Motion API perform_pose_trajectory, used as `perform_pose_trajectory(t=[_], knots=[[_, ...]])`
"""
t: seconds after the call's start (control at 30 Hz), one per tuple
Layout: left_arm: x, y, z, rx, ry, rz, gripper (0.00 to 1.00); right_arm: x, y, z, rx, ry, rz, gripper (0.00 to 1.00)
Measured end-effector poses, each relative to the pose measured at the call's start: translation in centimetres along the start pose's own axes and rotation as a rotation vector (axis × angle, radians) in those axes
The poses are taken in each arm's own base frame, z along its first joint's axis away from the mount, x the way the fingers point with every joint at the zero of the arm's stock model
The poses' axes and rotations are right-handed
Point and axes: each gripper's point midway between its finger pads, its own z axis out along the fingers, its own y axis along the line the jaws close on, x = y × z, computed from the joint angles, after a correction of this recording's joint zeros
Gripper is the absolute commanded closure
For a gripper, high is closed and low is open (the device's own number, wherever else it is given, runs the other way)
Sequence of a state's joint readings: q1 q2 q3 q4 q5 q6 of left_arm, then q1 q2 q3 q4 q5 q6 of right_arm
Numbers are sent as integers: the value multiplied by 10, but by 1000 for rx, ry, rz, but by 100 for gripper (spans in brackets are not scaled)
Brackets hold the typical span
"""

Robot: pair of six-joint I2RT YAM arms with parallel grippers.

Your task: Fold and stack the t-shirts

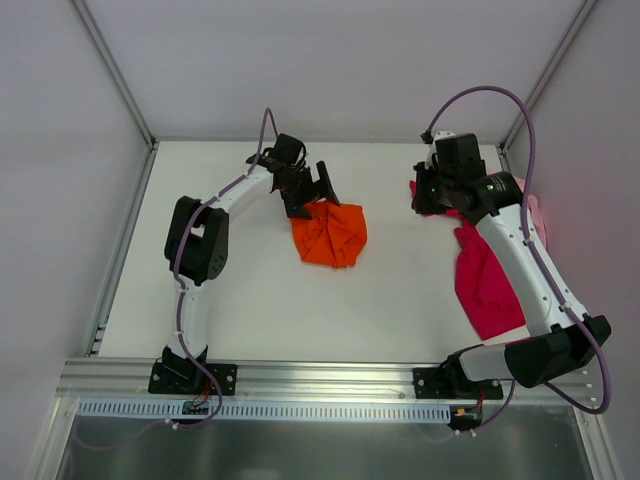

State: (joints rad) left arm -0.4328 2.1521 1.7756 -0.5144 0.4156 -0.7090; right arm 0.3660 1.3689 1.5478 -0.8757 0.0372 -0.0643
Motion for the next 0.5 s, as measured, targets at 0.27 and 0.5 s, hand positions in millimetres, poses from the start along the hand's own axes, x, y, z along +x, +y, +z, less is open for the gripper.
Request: perform_pose_trajectory(t=[0.27, 0.5], knots=[[-5, -9, -13, 39, -56, 57, 1, 17, 0, 9, -8, 48, 0, 87], [-8, -32, -48, 101, -129, 116, 2, 18, 0, 11, -8, 54, 3, 82]])
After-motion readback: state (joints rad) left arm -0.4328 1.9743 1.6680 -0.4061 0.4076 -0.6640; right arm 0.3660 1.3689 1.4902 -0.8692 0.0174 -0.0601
